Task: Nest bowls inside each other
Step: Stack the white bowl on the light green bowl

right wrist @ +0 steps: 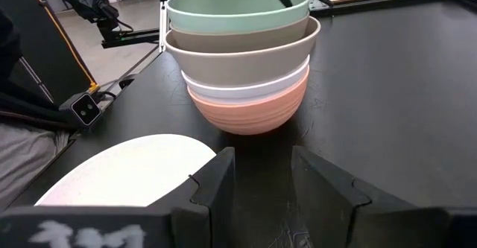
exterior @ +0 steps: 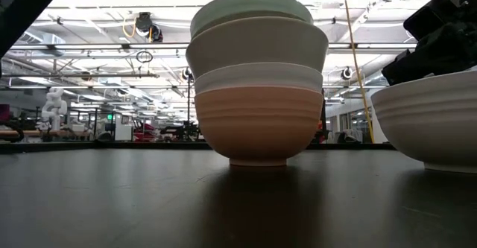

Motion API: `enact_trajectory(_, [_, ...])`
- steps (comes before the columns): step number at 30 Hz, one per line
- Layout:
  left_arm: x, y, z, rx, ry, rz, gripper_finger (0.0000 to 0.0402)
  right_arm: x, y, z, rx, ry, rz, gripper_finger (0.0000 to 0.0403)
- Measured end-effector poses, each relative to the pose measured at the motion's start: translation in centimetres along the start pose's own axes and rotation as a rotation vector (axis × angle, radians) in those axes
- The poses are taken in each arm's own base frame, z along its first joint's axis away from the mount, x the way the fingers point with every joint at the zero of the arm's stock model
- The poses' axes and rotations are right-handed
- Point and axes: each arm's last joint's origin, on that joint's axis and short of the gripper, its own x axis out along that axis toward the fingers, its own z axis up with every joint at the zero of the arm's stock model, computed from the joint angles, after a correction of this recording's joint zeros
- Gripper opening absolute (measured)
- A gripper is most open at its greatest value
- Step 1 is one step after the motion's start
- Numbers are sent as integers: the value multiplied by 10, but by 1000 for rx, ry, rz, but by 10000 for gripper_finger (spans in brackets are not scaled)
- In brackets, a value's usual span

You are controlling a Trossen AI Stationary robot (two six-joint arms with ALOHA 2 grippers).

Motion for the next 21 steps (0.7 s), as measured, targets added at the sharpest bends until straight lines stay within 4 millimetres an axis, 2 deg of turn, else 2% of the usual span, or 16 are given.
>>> enact_trajectory(4, [-24,4,-5,-17,-68,23,144,0,0,0,0,0,0,125])
enact_trajectory(10, [-74,21,-21,-73,-207,33,145,0,0,0,0,-2,0,125])
enact_trajectory(17, [-141,51,-57,-148,-383,54,145,0,1,7,-7,-79,11,125])
enact_trajectory(21, [-171,64,-80,-169,-459,4,145,1,1,7,-7,-74,10,125])
